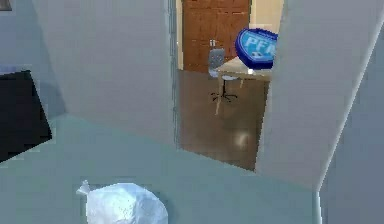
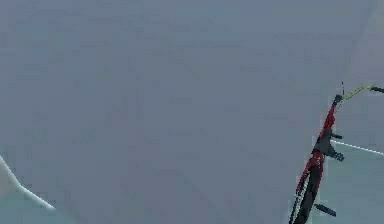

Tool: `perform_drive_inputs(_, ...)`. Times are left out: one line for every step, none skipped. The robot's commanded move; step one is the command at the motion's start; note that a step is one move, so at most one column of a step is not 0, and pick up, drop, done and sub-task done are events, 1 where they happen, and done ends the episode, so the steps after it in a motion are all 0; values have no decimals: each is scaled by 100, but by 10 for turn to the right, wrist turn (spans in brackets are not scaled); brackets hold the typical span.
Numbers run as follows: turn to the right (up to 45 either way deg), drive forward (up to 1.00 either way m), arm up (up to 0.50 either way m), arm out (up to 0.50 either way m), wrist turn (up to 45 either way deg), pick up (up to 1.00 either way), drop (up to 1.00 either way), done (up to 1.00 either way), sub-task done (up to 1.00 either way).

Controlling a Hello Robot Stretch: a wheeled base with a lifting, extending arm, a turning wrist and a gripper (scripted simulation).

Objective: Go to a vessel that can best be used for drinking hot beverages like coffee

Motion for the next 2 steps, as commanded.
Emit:
perform_drive_inputs(-450,0,0,0,0,0,0,0,0)
perform_drive_inputs(-150,0,0,0,0,0,0,0,0)
